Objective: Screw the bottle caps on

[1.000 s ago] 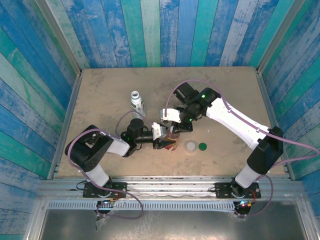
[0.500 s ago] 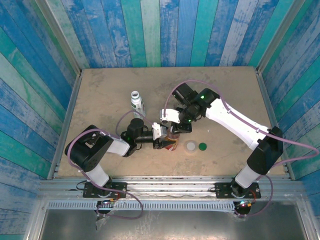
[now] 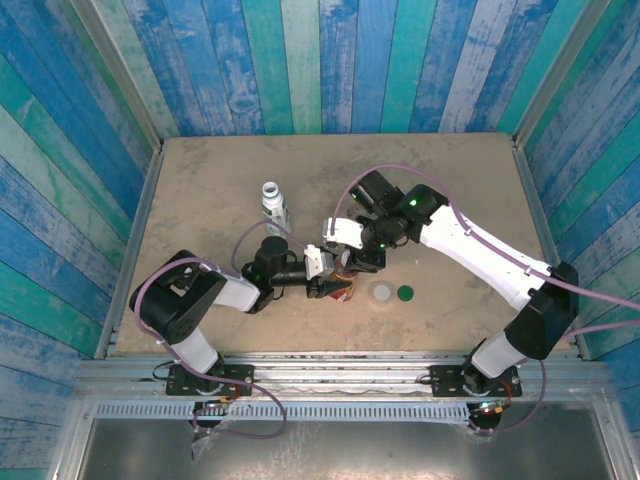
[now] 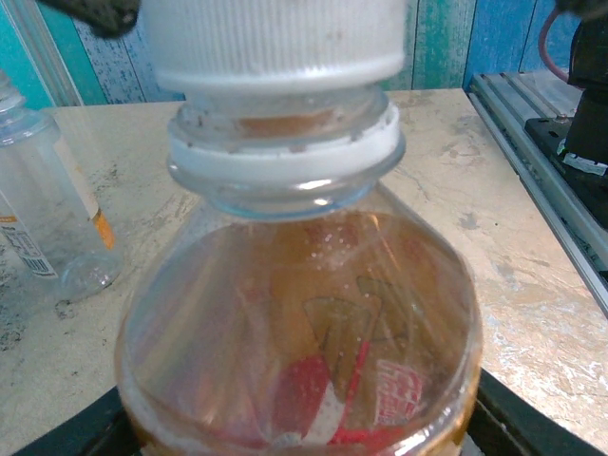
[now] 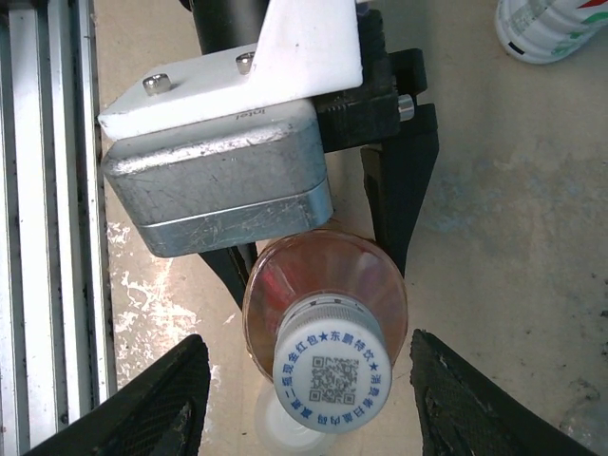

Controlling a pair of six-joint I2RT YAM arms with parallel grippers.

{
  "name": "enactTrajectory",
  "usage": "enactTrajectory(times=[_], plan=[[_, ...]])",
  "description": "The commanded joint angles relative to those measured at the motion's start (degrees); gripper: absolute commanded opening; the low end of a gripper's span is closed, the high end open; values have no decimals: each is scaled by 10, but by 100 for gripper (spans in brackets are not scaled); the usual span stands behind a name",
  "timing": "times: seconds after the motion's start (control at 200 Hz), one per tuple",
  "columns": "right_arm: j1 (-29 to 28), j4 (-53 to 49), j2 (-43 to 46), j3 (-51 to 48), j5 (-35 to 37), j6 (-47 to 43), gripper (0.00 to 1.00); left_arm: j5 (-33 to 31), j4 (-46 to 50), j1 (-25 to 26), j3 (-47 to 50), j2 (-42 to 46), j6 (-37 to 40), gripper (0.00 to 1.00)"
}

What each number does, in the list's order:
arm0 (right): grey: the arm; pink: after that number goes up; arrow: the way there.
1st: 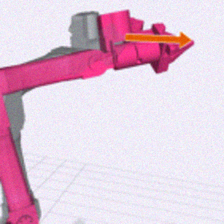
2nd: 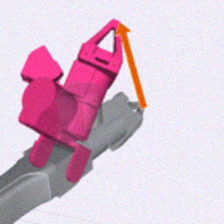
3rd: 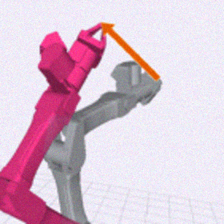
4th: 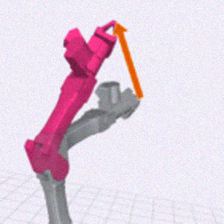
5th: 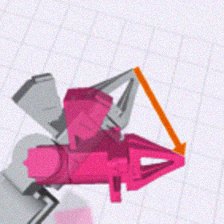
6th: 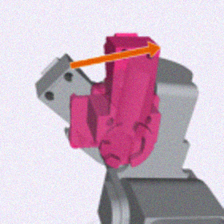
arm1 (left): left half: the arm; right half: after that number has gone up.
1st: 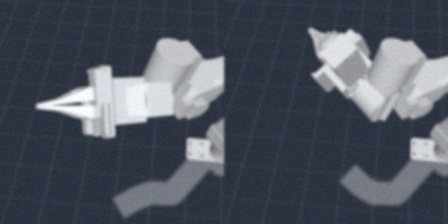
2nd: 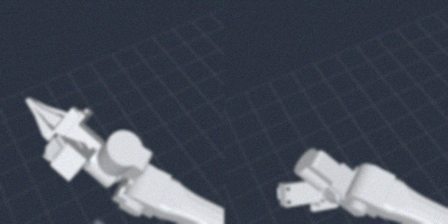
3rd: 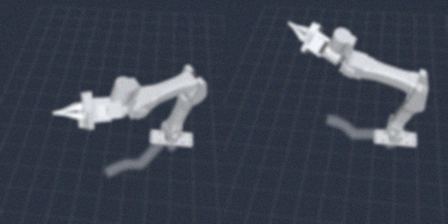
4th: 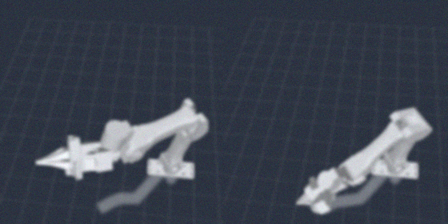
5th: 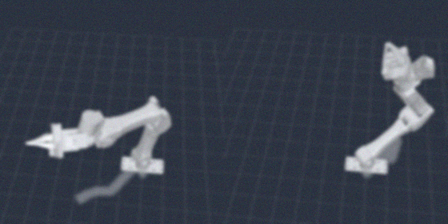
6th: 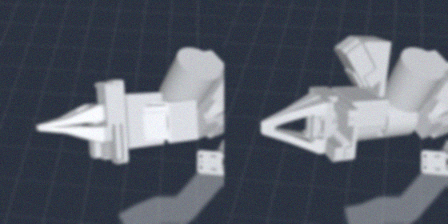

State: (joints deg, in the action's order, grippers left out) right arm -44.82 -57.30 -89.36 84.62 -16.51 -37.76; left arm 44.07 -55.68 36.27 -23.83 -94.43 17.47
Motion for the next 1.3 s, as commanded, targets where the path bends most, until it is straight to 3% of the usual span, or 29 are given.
enactTrajectory(times=[0.0, 0.431, 0.832, 0.992, 1.292], plan=[[-3, 1, 14, -2, 7, 12, 57, -17, 59, 2, 3, 11, 3, 62], [-4, -4, 0, 2, 9, 17, 39, -17, 61, 3, 2, 8, 4, 62], [-3, -7, -2, 2, 9, 67, 33, -36, 51, 3, 1, 6, -9, 61], [-12, 4, 0, -8, 36, 151, 30, -59, 47, 3, 0, 6, -21, 62], [-65, 20, 6, -20, 195, 403, 28, -87, 48, 3, 0, 8, -35, 62]])
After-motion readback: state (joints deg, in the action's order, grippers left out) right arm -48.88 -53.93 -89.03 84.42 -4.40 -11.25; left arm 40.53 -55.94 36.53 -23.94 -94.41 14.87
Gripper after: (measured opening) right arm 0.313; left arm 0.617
